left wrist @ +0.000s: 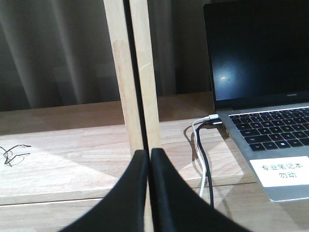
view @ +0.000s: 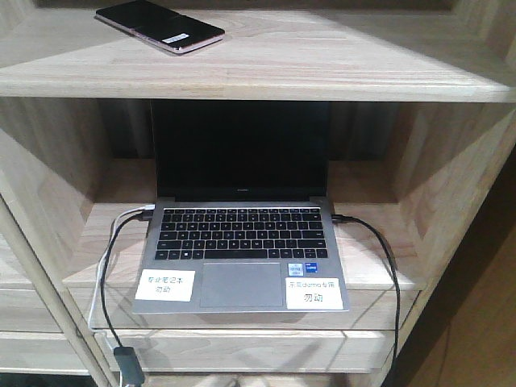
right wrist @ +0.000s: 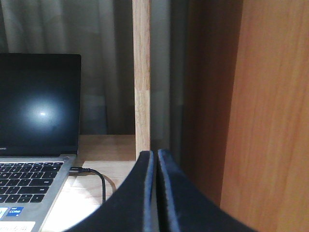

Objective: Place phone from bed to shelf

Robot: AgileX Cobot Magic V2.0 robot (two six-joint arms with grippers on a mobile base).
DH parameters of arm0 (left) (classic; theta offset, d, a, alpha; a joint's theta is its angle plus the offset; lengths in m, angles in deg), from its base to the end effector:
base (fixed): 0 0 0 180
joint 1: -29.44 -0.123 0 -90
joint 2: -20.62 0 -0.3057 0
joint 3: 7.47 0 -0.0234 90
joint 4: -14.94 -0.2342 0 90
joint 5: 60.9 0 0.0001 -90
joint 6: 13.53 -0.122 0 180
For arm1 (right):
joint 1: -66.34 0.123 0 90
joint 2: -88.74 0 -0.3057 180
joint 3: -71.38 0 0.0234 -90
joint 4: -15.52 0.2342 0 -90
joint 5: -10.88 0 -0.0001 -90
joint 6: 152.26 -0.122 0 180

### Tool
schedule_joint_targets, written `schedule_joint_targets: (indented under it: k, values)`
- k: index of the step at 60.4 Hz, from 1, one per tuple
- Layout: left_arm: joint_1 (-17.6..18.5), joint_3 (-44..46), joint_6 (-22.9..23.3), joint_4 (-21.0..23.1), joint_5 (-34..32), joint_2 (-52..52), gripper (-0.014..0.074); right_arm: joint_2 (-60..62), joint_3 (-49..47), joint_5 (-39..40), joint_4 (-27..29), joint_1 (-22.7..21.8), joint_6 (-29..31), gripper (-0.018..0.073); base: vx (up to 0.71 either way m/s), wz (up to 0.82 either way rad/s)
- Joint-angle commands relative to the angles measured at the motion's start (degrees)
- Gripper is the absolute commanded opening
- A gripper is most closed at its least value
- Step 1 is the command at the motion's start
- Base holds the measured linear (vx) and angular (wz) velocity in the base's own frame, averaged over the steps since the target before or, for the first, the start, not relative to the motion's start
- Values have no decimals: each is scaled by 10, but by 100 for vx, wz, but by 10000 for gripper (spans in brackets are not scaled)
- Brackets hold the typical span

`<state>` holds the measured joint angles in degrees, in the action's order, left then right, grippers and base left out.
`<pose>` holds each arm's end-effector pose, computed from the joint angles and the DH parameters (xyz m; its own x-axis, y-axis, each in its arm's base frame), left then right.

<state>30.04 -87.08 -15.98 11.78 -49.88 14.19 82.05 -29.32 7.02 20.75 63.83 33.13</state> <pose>0.0493 0.0008 0.1817 -0.1220 0.0980 -0.9877 0.0119 0.9952 0.0973 0.0504 -0.0014 0.1986 0.0028 -0.0031 -1.0000 0.0377 0.9993 -0.0030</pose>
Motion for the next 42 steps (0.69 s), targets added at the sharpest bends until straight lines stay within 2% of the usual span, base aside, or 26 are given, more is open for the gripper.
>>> schedule_joint_targets:
  k: [1,42]
  values:
    - [1,15,2,3,-42,6,1,6,5,39,-6,-3,5,-3,0,0]
    - [1,15,2,3,-42,6,1,6,5,39,-6,-3,5,-3,0,0]
